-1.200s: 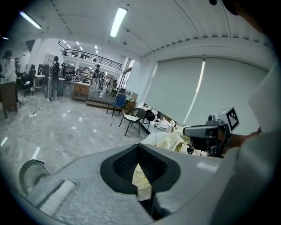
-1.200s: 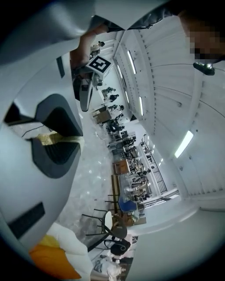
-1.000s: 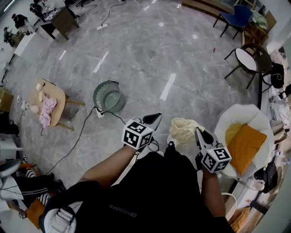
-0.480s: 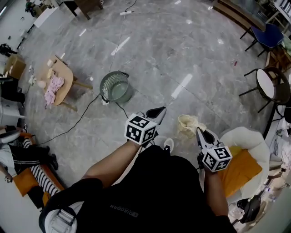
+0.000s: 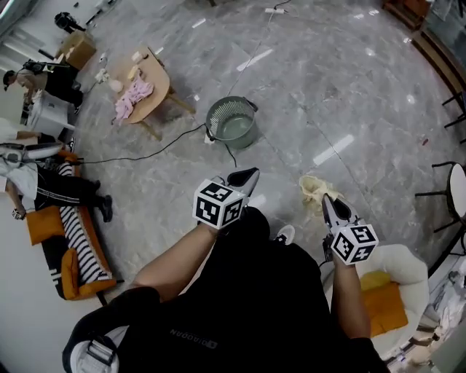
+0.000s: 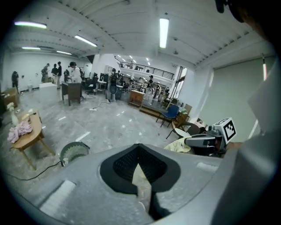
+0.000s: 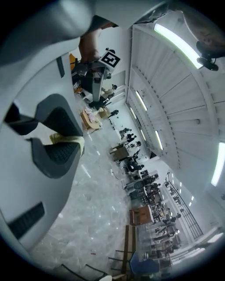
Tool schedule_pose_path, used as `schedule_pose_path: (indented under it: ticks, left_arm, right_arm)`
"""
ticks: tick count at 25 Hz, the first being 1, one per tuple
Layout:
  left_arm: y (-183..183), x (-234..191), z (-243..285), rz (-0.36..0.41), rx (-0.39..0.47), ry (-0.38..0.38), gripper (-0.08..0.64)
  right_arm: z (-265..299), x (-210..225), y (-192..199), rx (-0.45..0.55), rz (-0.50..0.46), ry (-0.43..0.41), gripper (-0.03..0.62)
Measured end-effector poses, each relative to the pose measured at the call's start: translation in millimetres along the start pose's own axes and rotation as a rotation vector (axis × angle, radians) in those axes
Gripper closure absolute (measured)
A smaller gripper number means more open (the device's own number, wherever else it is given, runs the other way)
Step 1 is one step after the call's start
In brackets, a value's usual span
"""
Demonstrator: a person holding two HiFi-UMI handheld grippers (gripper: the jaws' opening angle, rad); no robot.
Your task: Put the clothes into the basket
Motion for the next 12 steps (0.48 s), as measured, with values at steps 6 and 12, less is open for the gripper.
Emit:
schedule_pose_path:
  ticks: [6,12]
  left_arm:
    - [9.7,-47.6,-59.3,-0.070,0.040,-0.141,0.560]
    - [26.2,-58.7,-79.1,-0.109,0.078,-0.195,0.560]
  right_arm:
    - [69.1,-65.0,-10.3,-0.080,-0.075,-0.188,0.552]
    - [90.2,-106.5,0.8,-0.116,-0.142,-0.303,0.552]
Point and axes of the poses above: the fingertips, and each gripper's own axes: z forward along the fingers, x to its right, y out of its underside, the point moved 3 cm from there along -z, backward along the fingers, and after that the axes turned 5 degrees about y, right-handed, at the moved point
